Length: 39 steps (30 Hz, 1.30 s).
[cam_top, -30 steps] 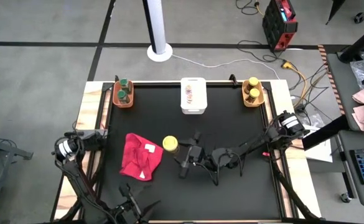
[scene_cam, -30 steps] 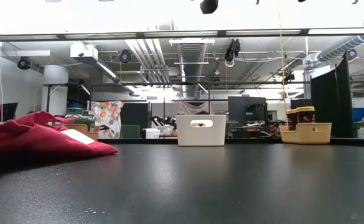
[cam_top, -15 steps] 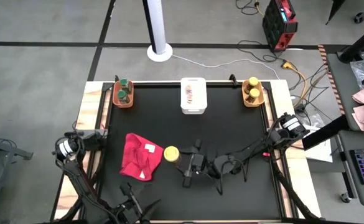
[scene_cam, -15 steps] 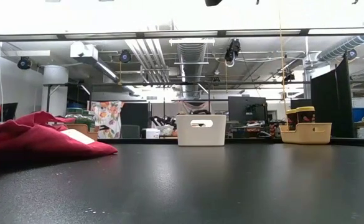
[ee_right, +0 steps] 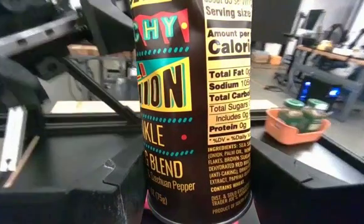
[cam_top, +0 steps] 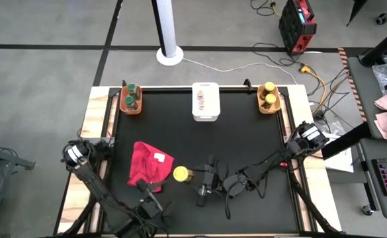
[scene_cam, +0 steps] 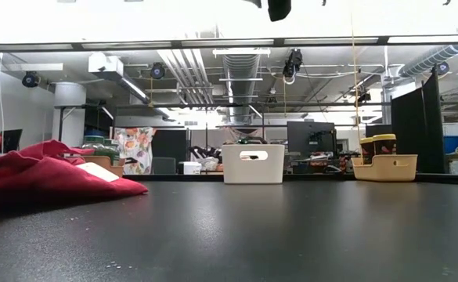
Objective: Sort spices by type
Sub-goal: Put the yellow seasoning bottle into the yellow bin
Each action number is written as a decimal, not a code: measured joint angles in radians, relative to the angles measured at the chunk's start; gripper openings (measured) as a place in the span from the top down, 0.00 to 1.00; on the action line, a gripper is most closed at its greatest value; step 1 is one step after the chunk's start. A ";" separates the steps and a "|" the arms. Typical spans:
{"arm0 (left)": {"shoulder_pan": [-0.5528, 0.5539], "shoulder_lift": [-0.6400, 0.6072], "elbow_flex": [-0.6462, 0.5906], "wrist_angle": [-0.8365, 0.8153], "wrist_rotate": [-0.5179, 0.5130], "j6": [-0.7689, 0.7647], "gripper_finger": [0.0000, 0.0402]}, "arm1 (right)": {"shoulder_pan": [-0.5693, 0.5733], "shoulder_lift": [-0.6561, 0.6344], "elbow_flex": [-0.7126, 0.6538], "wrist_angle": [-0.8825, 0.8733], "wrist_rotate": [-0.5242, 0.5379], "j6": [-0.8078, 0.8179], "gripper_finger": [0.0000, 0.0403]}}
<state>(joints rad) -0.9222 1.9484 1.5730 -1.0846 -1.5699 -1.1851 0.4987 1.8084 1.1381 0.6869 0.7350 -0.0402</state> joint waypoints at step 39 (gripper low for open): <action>0.188 -0.043 -0.268 1.398 0.696 1.395 0.28 | 0.300 -0.187 -0.431 0.179 0.335 0.283 0.48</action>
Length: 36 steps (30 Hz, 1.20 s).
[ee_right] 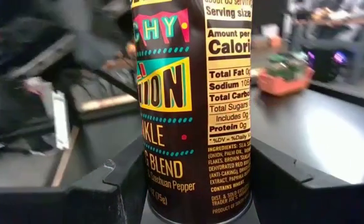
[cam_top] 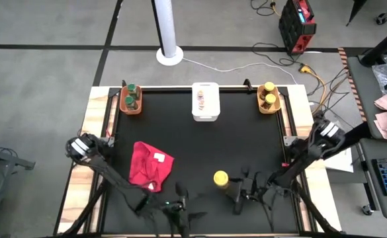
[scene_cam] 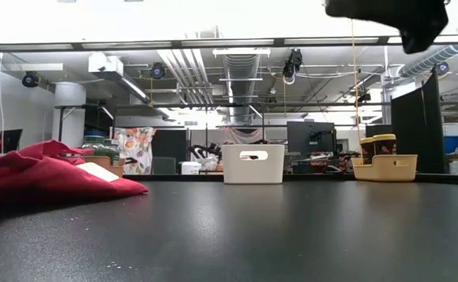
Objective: Sort spices by type
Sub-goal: Put the yellow seasoning bottle into the yellow bin
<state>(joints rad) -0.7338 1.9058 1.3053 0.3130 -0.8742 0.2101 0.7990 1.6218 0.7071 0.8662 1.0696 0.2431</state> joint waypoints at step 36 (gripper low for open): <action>0.099 -0.046 -0.363 0.802 0.184 -0.016 0.28 | -0.116 0.241 0.264 0.263 -0.156 -0.478 0.48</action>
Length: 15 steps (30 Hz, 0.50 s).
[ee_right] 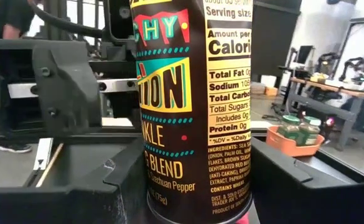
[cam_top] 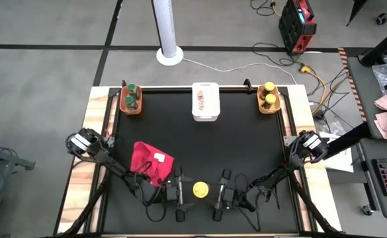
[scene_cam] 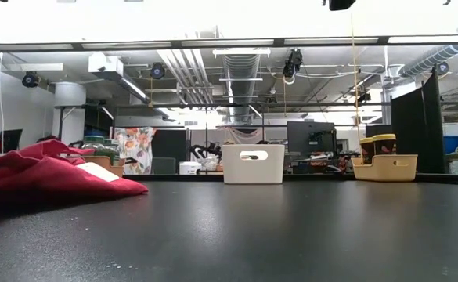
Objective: Sort spices by type
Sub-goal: Put the yellow seasoning bottle into the yellow bin
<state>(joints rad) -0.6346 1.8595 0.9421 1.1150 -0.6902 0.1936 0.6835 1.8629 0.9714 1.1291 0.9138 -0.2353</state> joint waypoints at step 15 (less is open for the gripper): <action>0.020 0.000 0.019 -0.017 -0.003 0.007 0.58 | -0.041 0.000 0.000 -0.092 -0.064 0.127 0.48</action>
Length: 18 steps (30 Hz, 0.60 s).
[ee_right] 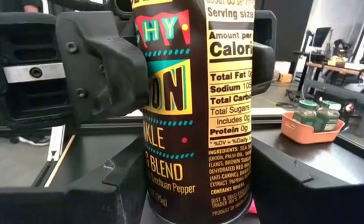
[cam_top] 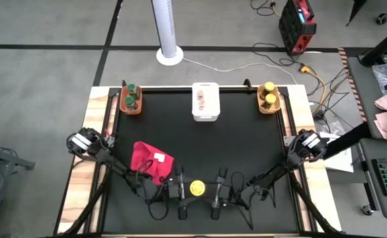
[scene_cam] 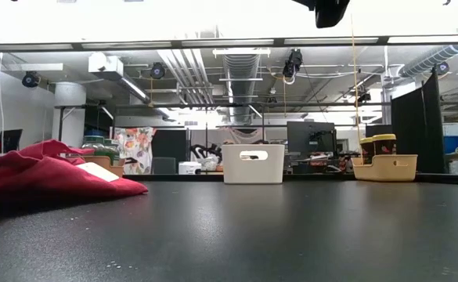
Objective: Sort spices by type
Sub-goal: Put the yellow seasoning bottle into the yellow bin
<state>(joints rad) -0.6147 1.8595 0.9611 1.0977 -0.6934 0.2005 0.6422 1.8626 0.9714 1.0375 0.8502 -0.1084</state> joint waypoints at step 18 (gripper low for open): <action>-0.033 0.000 0.004 -0.093 -0.120 0.000 0.60 | 0.002 -0.005 0.001 -0.158 0.008 0.144 0.38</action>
<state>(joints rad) -0.6477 1.8593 0.9647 1.0050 -0.8130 0.2005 0.6440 1.8572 0.9724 0.8799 0.8581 0.0359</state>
